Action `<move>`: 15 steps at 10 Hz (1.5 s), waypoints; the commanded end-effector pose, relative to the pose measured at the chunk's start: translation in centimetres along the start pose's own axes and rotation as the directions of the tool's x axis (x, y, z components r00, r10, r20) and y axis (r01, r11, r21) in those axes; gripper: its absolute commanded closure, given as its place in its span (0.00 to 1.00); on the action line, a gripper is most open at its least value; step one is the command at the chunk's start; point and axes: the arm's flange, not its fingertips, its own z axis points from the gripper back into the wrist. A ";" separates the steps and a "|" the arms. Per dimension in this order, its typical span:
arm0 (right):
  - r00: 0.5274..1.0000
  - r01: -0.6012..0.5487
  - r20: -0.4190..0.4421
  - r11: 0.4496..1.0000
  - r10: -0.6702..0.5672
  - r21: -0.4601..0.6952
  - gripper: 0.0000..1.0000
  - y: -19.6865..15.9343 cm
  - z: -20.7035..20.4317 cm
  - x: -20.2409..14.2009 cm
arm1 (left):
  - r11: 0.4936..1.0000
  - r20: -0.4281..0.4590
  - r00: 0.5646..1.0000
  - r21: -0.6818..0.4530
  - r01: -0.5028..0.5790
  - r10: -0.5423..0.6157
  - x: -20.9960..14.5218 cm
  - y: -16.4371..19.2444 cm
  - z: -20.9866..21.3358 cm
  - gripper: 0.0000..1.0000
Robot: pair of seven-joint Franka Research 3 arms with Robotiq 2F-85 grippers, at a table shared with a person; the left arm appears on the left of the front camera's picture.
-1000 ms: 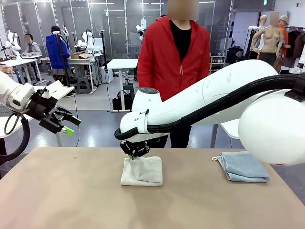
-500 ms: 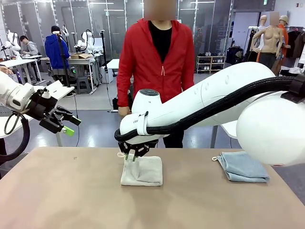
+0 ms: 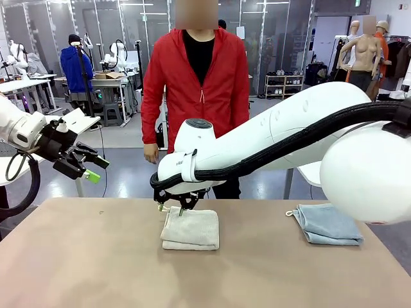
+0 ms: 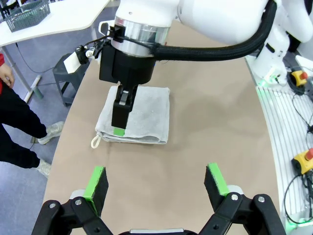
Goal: Fold the towels and place them in the basket.
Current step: When a person lays out a Towel with hook on the table, fold it in half twice.
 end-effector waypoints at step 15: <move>0.997 0.032 -0.076 0.999 -0.029 0.042 0.00 -13.7 12.5 -4.6 | 1.000 0.000 1.000 0.002 -0.001 0.001 0.0 0.0 0.1 0.00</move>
